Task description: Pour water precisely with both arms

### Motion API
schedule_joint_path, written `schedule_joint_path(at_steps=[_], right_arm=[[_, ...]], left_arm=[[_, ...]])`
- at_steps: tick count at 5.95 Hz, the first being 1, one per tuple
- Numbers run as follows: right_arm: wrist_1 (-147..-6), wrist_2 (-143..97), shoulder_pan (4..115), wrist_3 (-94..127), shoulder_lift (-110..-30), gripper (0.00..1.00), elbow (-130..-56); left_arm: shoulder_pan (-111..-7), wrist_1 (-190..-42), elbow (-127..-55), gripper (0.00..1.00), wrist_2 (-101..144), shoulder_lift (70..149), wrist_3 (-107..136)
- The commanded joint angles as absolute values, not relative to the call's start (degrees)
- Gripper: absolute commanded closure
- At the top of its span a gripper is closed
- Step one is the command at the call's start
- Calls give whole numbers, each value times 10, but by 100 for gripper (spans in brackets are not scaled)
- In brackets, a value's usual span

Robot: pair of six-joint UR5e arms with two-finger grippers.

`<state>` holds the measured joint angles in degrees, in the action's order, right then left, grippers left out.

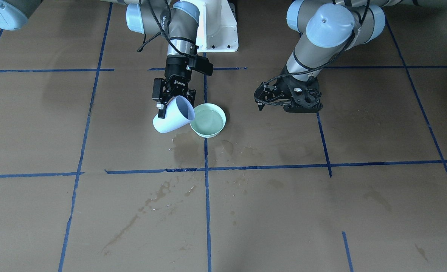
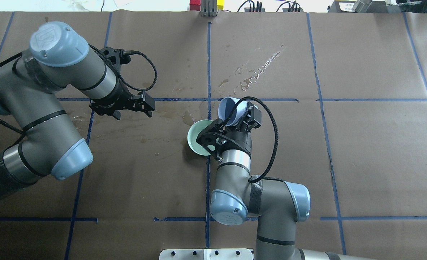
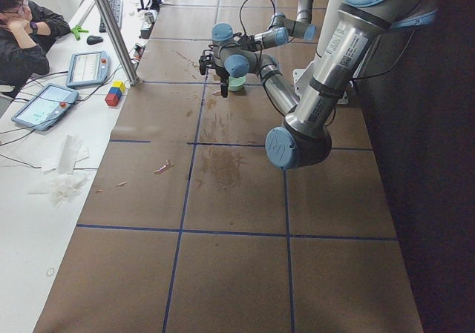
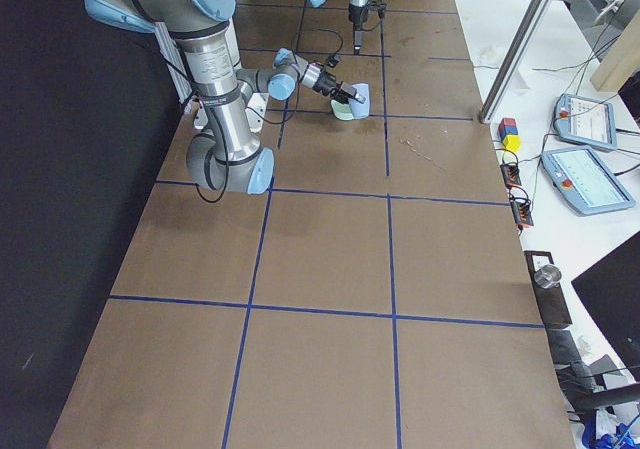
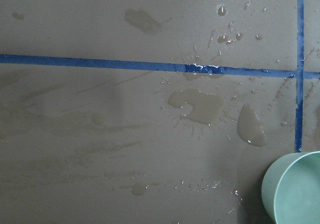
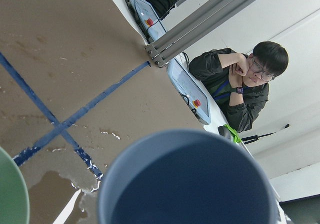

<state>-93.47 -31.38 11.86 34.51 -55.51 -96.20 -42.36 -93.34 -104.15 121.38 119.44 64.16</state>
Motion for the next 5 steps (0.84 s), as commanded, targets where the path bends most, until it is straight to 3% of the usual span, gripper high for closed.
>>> schedule_joint_path(at_steps=[1, 5], right_arm=[[-974, -300, 117, 265, -552, 100, -962], [-1012, -283, 117, 180, -535, 100, -962]], left_arm=[[-424, -933, -1042, 0, 1214, 1194, 642], [-424, -933, -1042, 0, 1214, 1194, 642]])
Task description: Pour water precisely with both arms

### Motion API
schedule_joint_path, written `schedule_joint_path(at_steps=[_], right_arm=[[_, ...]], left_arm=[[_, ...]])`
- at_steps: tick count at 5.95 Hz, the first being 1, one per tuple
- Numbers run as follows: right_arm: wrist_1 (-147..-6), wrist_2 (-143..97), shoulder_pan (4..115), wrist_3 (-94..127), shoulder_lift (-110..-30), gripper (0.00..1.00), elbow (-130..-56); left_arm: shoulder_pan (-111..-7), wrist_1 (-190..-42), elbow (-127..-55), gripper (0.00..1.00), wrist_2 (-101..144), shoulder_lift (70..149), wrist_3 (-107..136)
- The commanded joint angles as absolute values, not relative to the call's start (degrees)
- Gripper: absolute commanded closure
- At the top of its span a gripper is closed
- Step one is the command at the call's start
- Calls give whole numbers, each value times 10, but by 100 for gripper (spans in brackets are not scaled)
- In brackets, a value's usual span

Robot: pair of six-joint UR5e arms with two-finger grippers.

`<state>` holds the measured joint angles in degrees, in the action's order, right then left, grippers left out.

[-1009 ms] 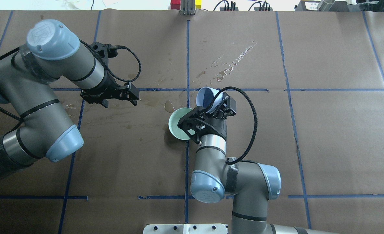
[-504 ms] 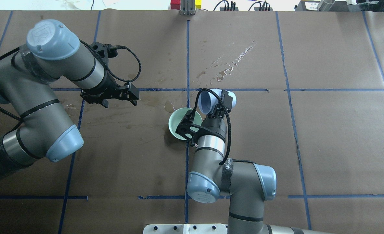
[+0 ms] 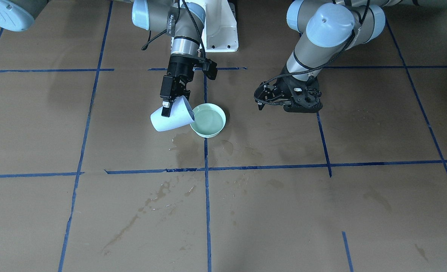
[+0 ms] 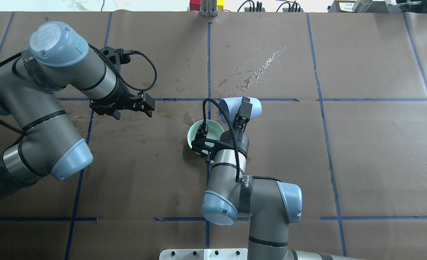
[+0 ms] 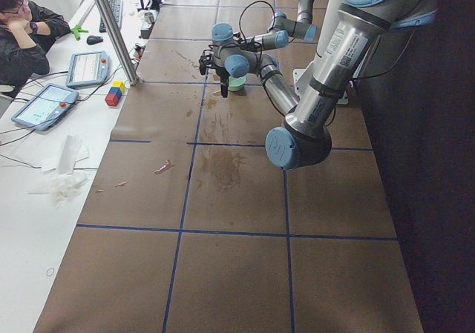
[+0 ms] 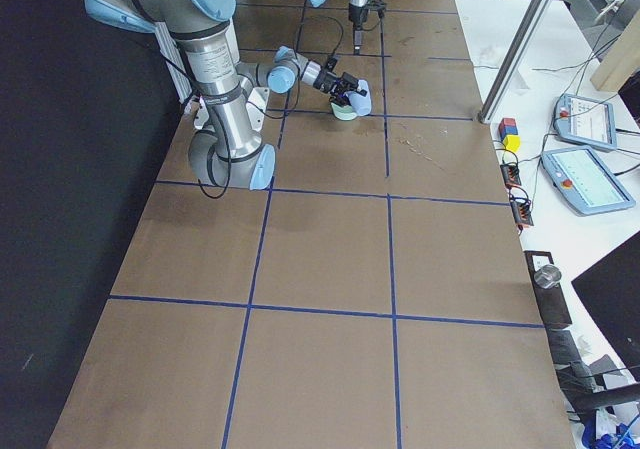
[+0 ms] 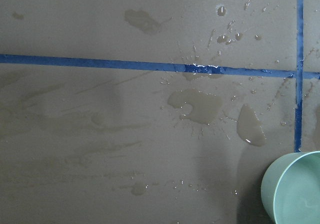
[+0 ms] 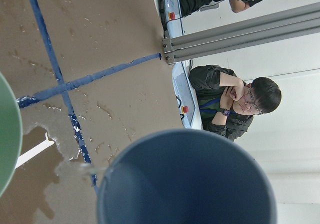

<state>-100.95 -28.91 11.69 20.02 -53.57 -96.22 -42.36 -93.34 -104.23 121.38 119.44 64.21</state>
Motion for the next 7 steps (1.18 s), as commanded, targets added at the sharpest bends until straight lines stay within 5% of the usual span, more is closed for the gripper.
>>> schedule_joint_path(at_steps=[1, 7], right_arm=[[-1012, -282, 117, 151, -535, 100, -962], [-1012, -263, 111, 84, -535, 100, -960]], left_arm=[[-424, -933, -1042, 0, 1214, 1194, 642], [-424, -933, -1042, 0, 1214, 1194, 641]])
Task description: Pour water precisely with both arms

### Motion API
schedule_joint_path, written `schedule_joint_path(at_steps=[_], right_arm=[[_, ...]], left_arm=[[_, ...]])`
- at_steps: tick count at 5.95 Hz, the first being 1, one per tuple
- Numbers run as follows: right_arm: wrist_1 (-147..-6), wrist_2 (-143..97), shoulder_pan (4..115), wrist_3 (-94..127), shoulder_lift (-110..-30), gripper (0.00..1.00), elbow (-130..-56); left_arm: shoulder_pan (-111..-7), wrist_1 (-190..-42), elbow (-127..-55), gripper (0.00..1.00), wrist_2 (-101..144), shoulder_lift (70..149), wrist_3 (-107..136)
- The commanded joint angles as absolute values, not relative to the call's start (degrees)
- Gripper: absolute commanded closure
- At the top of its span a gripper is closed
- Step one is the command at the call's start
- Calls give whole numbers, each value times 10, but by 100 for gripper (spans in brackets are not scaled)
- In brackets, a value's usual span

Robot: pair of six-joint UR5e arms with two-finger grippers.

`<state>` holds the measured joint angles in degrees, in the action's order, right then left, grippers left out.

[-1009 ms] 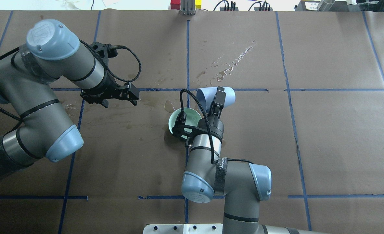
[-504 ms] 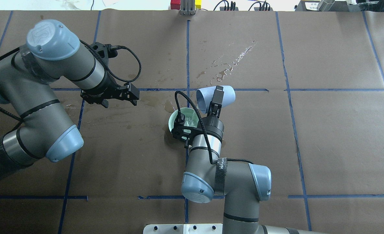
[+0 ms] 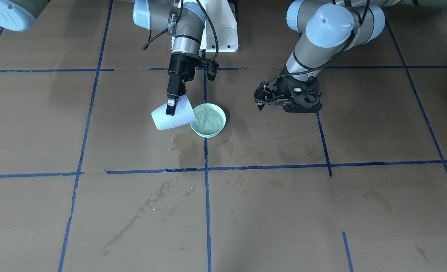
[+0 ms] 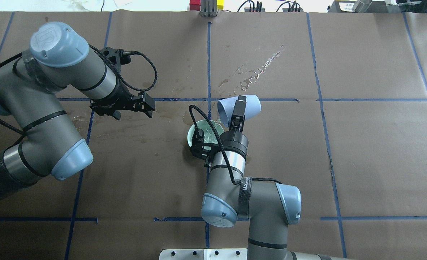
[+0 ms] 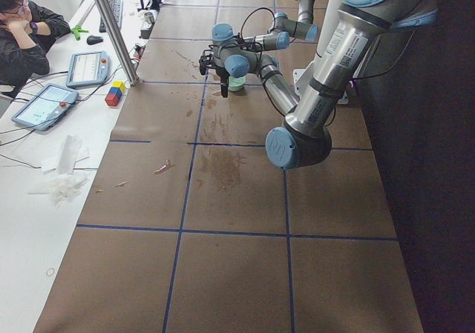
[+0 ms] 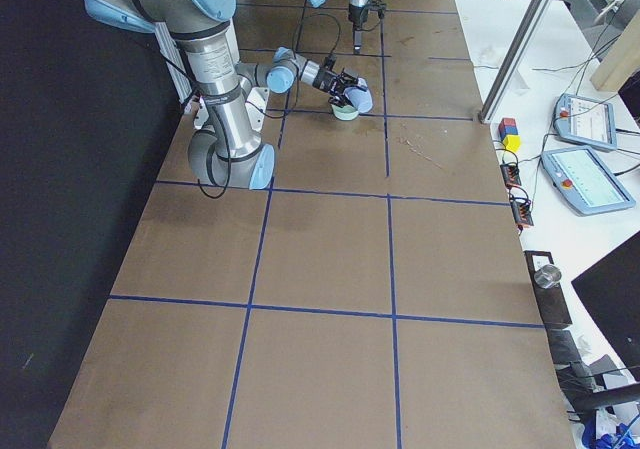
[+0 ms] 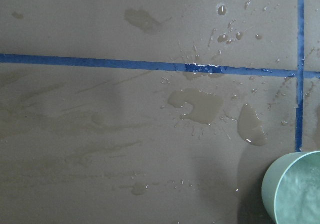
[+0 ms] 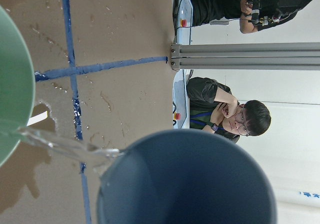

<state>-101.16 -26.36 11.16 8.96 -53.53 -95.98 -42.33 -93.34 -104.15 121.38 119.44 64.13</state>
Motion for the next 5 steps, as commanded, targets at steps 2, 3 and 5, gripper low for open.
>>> schedule_joint_path(at_steps=[2, 3, 5], right_arm=[[-1012, -254, 108, 70, -535, 100, -960], [-1012, -251, 106, 53, -535, 100, -960], [-1012, -245, 103, 33, -534, 100, -960]], left_arm=[[-424, -933, -1042, 0, 1214, 1194, 641], [-424, -933, -1042, 0, 1214, 1194, 641], [-423, -933, -1042, 0, 1214, 1194, 641]])
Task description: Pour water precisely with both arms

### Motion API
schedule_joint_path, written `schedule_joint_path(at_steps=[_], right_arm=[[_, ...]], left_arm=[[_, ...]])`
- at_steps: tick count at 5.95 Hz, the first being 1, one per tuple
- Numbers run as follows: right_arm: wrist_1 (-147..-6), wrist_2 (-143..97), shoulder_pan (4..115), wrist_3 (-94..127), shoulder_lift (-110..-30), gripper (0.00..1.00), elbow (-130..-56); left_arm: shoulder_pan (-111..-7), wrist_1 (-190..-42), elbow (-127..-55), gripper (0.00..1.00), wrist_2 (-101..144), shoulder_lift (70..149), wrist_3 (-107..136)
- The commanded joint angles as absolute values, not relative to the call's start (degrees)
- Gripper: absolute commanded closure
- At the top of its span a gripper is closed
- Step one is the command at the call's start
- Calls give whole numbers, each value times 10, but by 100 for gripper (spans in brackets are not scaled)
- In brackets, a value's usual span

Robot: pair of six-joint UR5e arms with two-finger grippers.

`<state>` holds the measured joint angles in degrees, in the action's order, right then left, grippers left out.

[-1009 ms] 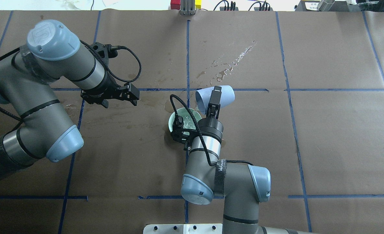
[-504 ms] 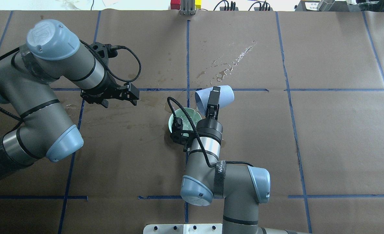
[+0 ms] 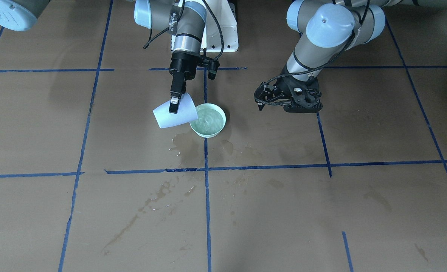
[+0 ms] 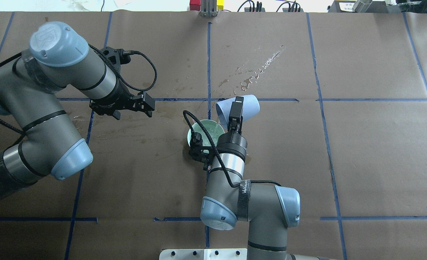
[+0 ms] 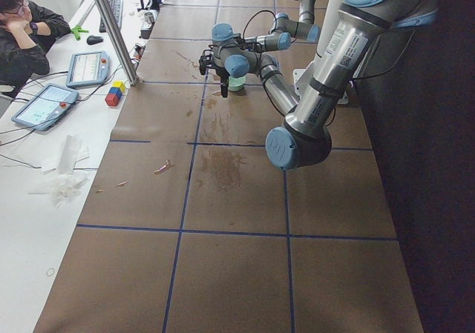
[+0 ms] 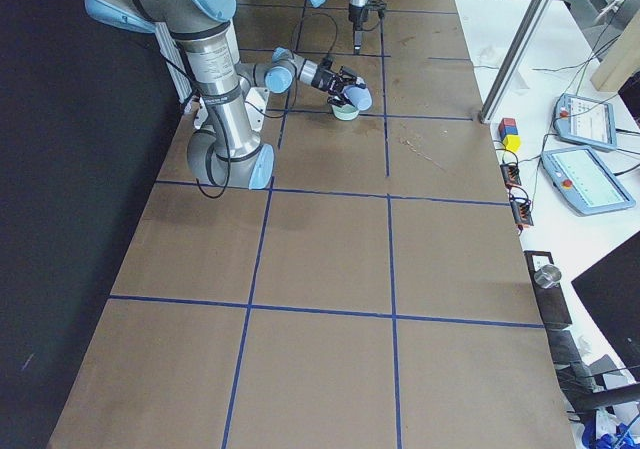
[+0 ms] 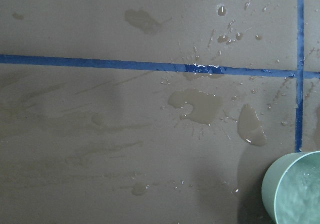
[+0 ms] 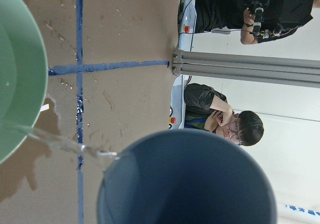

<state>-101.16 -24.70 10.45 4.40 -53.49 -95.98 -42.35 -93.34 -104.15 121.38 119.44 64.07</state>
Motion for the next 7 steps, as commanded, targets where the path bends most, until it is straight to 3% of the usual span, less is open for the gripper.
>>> schedule_joint_path(at_steps=[1, 7], right_arm=[[-1012, -245, 103, 30, -534, 100, -960], [-1005, -250, 104, 40, -526, 100, -967]], left_arm=[[-423, -933, -1042, 0, 1214, 1194, 641], [-423, -933, -1042, 0, 1214, 1195, 642]])
